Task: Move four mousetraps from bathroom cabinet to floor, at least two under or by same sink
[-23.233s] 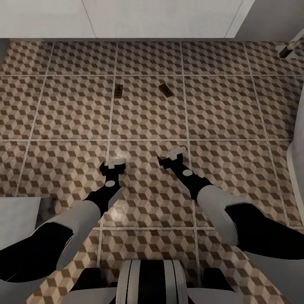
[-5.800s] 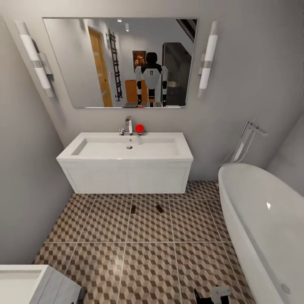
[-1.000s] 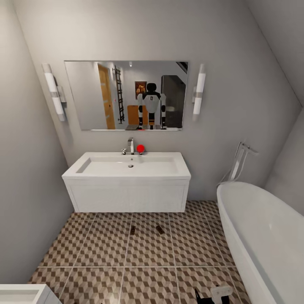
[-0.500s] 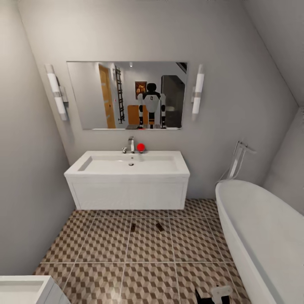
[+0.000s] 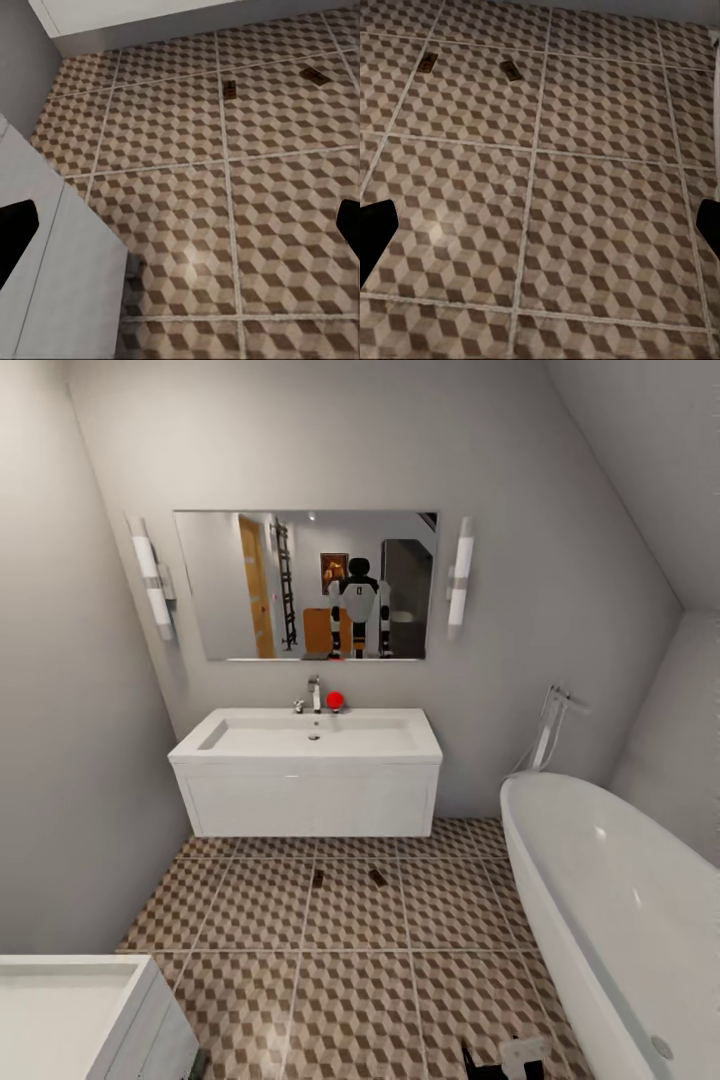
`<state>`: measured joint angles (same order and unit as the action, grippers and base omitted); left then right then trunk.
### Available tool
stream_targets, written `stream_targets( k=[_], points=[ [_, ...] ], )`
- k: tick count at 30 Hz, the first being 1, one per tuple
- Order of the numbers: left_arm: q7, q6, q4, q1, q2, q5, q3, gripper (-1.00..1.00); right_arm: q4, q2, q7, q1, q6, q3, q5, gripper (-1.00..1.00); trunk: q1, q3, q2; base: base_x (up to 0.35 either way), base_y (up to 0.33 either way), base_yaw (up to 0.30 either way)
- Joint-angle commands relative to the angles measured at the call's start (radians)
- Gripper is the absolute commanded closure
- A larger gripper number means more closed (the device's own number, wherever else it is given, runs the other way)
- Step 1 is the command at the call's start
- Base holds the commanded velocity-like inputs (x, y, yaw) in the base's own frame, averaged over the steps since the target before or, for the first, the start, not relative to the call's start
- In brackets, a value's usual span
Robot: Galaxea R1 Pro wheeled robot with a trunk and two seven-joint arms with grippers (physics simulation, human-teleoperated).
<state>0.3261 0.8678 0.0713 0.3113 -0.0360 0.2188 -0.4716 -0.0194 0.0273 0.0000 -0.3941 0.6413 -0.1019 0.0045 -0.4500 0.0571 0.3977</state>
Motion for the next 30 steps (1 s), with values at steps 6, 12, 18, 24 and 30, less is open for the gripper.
stream_targets(
  k=[6, 12, 18, 24, 30],
  points=[
    [0.002, 0.005, 0.004, 0.002, -0.001, 0.007, -0.009, -1.00, 0.001, 0.000, -0.001, -0.001, 0.003, -0.004, 0.000, -1.00, 0.000, 0.002, 0.002, -0.339, 0.000, 0.000],
    [0.002, 0.005, 0.004, 0.002, -0.001, 0.007, -0.009, -1.00, 0.000, 0.001, -0.001, -0.001, 0.003, -0.004, 0.000, -1.00, 0.000, 0.002, 0.002, -0.339, 0.000, 0.000],
    [0.002, 0.005, 0.004, 0.002, 0.000, 0.007, -0.009, -1.00, 0.000, 0.001, -0.002, -0.001, 0.004, -0.004, 0.000, -1.00, 0.000, 0.002, 0.002, -0.340, 0.000, 0.000],
    [0.002, 0.005, 0.004, 0.002, 0.000, 0.007, -0.009, -1.00, -0.001, 0.000, -0.002, -0.001, 0.004, -0.004, 0.000, -1.00, 0.000, 0.002, 0.002, -0.340, 0.000, 0.000],
    [0.002, 0.005, 0.004, 0.002, 0.000, 0.007, -0.009, -1.00, -0.001, 0.000, -0.002, -0.001, 0.005, -0.004, 0.000, -1.00, 0.000, 0.002, 0.002, -0.340, 0.000, 0.000]
  ],
)
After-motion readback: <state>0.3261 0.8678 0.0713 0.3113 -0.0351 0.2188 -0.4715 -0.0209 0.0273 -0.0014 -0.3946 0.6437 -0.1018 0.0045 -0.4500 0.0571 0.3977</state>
